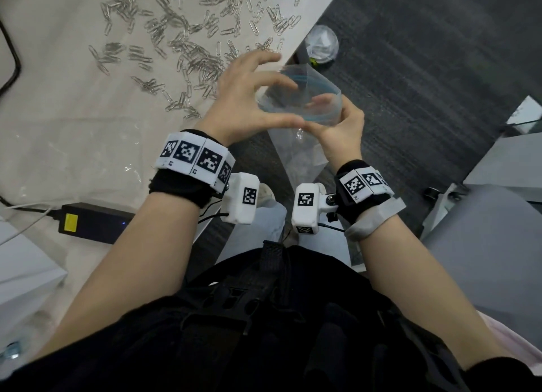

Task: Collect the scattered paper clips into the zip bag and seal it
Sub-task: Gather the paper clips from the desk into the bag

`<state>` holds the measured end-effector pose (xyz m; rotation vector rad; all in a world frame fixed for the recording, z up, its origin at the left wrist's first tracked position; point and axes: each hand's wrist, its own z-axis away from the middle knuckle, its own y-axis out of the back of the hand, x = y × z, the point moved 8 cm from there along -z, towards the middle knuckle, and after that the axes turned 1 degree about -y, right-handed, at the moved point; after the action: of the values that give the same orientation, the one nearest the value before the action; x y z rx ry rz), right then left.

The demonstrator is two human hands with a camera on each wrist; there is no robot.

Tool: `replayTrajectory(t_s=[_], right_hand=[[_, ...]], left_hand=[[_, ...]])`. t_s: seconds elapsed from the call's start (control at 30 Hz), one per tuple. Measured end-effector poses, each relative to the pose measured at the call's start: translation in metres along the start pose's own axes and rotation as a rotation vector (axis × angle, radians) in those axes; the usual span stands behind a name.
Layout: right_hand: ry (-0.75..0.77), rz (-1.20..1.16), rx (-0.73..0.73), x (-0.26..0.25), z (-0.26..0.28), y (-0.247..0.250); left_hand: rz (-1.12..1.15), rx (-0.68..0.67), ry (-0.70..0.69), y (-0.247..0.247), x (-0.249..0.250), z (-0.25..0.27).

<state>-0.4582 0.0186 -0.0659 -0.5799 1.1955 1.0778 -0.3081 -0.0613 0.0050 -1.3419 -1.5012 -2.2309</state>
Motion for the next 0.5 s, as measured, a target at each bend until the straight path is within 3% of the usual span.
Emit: replayTrajectory(t_s=[0.17,0.23,0.3,0.37,0.5], right_hand=[[-0.036,0.016,0.033,0.024,-0.007,-0.007],[-0.058,0.032,0.04,0.036,-0.01,-0.01],[-0.066,0.035,0.059,0.047,-0.011,-0.009],[-0.075,0.03,0.087,0.057,-0.011,-0.006],[-0.081,0.034,0.118,0.072,-0.002,-0.003]], left_hand=[[-0.044,0.325,0.198,0.032,-0.06,0.015],[-0.11,0.427,0.348,0.04,-0.094,0.027],[-0.155,0.408,0.593,0.039,-0.13,0.042],[-0.145,0.357,0.752,0.032,-0.155,0.056],[-0.159,0.274,0.774,0.015,-0.17,0.066]])
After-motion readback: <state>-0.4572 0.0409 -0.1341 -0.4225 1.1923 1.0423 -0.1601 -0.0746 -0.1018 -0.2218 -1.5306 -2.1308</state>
